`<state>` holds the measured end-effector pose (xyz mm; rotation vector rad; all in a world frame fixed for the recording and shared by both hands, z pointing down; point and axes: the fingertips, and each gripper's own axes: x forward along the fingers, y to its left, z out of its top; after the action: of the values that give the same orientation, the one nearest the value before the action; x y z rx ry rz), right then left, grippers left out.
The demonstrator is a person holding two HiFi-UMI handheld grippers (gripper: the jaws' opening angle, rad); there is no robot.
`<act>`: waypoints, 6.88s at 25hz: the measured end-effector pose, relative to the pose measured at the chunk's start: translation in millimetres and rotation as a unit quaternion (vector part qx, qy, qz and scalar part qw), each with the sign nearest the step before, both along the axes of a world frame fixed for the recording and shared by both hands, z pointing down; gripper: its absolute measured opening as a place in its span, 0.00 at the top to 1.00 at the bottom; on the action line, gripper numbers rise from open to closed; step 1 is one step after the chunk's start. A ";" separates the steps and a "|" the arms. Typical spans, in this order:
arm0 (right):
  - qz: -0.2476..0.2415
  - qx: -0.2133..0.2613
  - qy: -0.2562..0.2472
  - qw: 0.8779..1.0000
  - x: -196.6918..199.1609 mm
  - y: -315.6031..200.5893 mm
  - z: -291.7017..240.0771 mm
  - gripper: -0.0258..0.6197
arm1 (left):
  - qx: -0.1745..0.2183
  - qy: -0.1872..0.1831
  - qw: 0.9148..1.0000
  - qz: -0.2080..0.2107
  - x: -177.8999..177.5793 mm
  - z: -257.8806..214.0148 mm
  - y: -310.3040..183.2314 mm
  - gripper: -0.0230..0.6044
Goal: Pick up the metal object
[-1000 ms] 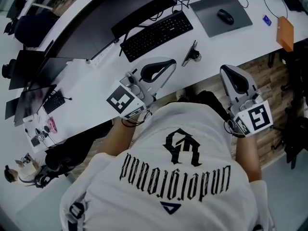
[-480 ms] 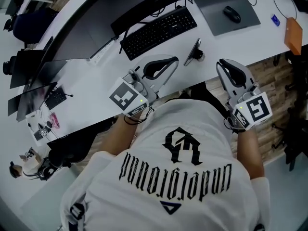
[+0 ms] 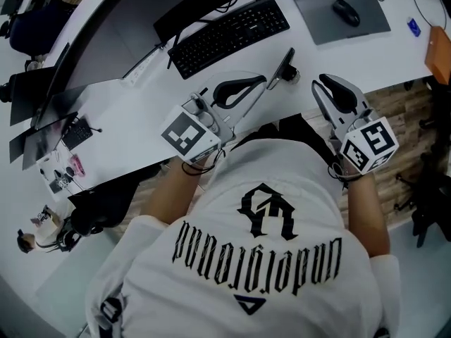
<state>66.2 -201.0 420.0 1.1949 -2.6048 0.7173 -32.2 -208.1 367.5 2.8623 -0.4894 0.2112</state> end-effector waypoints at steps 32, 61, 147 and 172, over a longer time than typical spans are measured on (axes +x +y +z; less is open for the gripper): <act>0.115 -0.374 -0.167 0.905 -6.1 -20.6 262.4 0.77 | -0.140 -0.089 0.986 0.025 43.9 192.5 -35.0 0.94; 0.105 -0.324 -0.184 0.922 -26.7 -24.8 233.8 0.94 | -0.116 -0.085 0.990 -0.004 8.1 170.6 4.9 0.94; -0.103 0.255 -0.025 0.961 101.6 371.1 -148.5 0.94 | 0.121 0.008 0.977 -0.176 67.2 -91.2 384.5 0.94; -0.094 0.248 -0.037 0.964 -60.1 503.0 -135.0 0.94 | 0.099 0.008 0.979 -0.178 -104.2 -64.9 520.6 0.94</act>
<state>6.1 302.0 285.0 1.0168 -3.0127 0.0694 -136.3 312.5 302.6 2.8931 -1.0591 0.0782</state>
